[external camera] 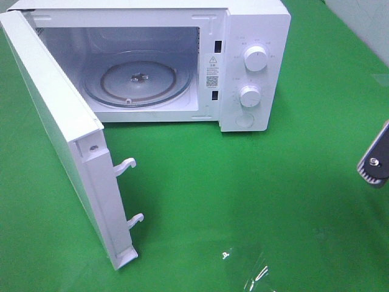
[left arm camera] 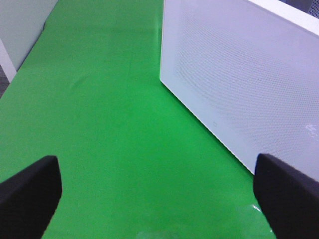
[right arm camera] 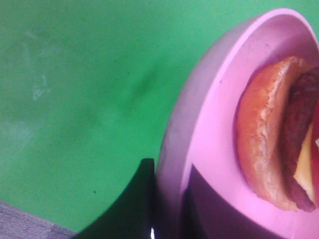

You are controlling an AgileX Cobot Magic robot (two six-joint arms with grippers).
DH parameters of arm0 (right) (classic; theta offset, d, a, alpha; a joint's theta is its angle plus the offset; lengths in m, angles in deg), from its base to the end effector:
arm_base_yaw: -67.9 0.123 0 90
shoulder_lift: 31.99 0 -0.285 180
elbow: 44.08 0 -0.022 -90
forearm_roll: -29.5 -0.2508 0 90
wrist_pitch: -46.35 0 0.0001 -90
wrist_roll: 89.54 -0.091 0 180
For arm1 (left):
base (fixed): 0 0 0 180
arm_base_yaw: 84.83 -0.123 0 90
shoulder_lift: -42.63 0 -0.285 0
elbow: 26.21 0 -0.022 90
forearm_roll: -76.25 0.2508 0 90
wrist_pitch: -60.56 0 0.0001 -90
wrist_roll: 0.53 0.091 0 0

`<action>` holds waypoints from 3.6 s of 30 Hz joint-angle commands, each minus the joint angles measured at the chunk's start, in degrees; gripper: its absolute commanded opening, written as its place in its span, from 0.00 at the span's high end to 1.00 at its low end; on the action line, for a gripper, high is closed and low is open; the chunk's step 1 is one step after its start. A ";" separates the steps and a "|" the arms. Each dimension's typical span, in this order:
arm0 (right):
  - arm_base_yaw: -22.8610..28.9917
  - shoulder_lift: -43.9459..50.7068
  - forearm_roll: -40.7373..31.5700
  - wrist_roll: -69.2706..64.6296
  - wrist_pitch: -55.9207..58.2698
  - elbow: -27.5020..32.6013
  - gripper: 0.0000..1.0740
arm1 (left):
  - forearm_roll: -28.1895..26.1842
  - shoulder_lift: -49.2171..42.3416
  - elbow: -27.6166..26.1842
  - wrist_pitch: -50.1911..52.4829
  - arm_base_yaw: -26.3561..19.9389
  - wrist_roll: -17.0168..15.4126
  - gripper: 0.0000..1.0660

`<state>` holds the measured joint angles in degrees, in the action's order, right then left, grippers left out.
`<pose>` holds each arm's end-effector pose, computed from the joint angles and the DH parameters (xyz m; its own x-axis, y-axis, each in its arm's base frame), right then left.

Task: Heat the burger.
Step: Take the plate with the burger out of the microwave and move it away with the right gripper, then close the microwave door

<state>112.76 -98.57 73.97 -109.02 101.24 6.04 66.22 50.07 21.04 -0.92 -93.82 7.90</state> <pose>0.1385 0.0642 0.2205 -0.5859 -0.7832 -0.2079 -0.5633 0.5781 -0.5903 -0.0074 -0.0153 0.2836 -0.4302 -0.0052 -0.9027 0.0087 0.9999 -0.0099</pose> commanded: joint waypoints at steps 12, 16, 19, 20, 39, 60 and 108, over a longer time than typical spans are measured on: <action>-0.06 -18.51 10.14 -32.37 1.09 -0.23 1.00 | -0.34 -0.23 0.23 -0.06 0.40 -0.29 0.09; -0.06 -21.43 11.97 -37.01 0.92 -0.23 1.00 | -0.34 -0.23 0.23 -0.06 0.40 -0.29 0.09; -0.06 -24.35 14.44 -42.80 -1.15 -0.23 1.00 | -0.34 -0.23 0.23 -0.06 0.40 -0.29 0.09; -0.06 -24.35 14.44 -42.80 -1.15 -0.23 1.00 | -0.34 -0.23 0.23 -0.06 0.40 -0.29 0.09; -11.75 -38.85 25.32 -58.67 -12.15 -0.46 0.99 | -0.34 -0.23 0.23 -0.06 0.40 -0.29 0.09; -13.24 -40.62 16.50 -55.52 -19.77 -4.93 0.51 | -0.34 -0.23 0.23 -0.06 0.40 -0.29 0.09; -13.35 33.63 -35.29 9.28 1.26 -3.32 0.29 | -0.34 -0.23 0.23 -0.06 0.40 -0.29 0.09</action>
<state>99.35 -65.62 38.73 -100.19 102.04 2.37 66.22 50.07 21.04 -0.92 -93.82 7.90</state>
